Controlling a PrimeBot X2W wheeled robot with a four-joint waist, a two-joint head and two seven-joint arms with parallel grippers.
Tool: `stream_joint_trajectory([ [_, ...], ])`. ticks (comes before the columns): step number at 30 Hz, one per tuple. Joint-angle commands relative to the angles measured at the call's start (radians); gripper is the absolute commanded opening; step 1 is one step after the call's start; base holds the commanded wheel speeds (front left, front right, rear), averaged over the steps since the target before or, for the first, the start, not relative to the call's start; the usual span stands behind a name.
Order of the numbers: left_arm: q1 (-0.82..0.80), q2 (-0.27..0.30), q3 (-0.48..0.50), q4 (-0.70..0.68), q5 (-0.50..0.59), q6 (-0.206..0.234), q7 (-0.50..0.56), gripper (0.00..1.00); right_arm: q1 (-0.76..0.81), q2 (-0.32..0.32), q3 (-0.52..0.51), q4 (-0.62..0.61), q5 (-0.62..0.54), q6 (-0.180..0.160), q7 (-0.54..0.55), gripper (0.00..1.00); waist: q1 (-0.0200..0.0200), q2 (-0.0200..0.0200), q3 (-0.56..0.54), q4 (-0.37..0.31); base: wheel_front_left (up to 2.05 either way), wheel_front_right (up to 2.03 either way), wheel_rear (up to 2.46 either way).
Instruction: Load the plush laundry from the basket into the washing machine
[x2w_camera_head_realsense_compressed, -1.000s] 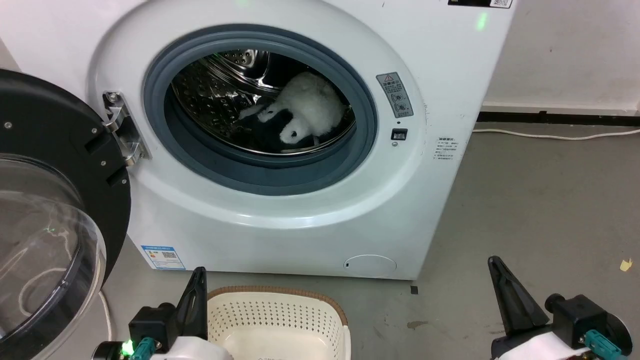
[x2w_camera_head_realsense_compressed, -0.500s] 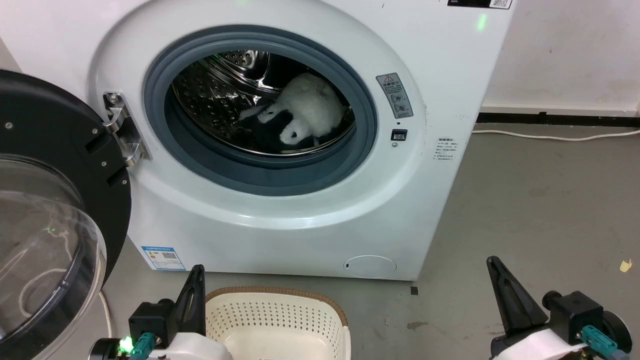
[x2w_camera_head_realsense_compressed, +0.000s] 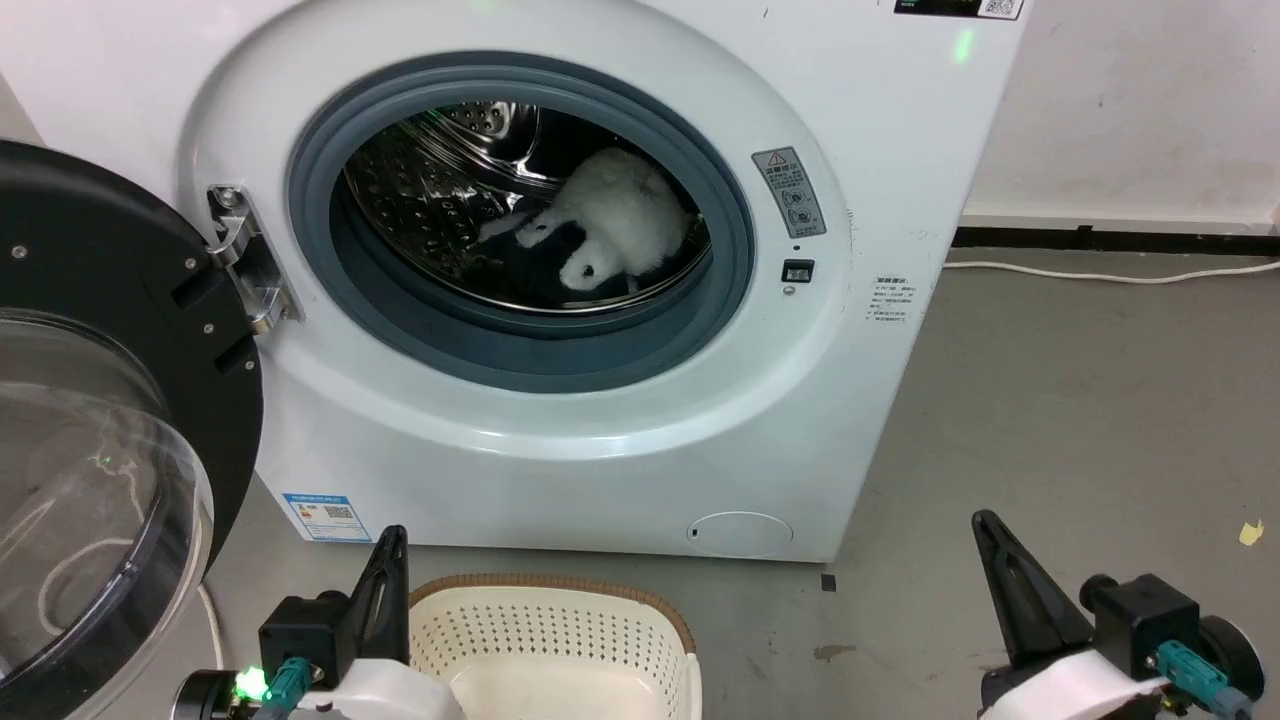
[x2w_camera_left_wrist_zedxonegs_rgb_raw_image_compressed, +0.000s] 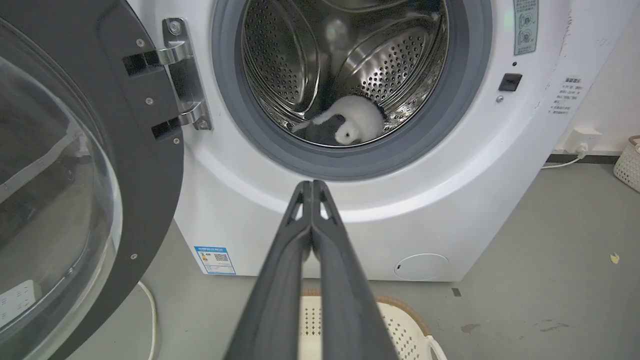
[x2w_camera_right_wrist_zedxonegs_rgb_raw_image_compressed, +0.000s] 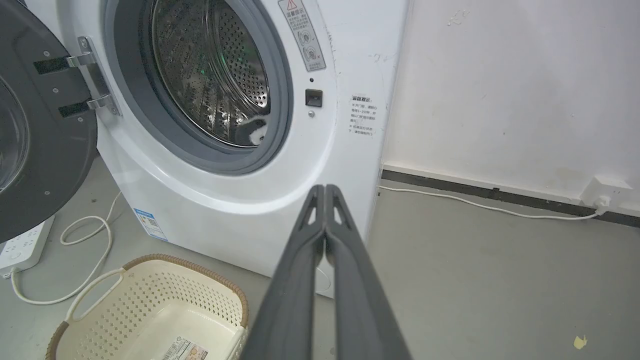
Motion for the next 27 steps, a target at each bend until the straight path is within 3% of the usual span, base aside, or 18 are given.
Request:
stream_joint_trajectory([
  [1, -0.019, -0.001, 0.002, -0.009, 0.007, 0.002, 0.006, 0.00, -0.020, 0.001, -0.002, -0.005, -0.005, -0.001, 0.006, 0.00, 0.0000, -0.0001, 0.000, 0.000, 0.00, 0.00, 0.00],
  [27, -0.029, -0.001, 0.013, -0.037, 0.041, 0.002, 0.057, 0.00, -0.035, 0.001, -0.004, -0.008, -0.024, -0.001, 0.057, 0.00, 0.0000, -0.0001, -0.004, 0.001, 0.00, 0.00, 0.00],
])
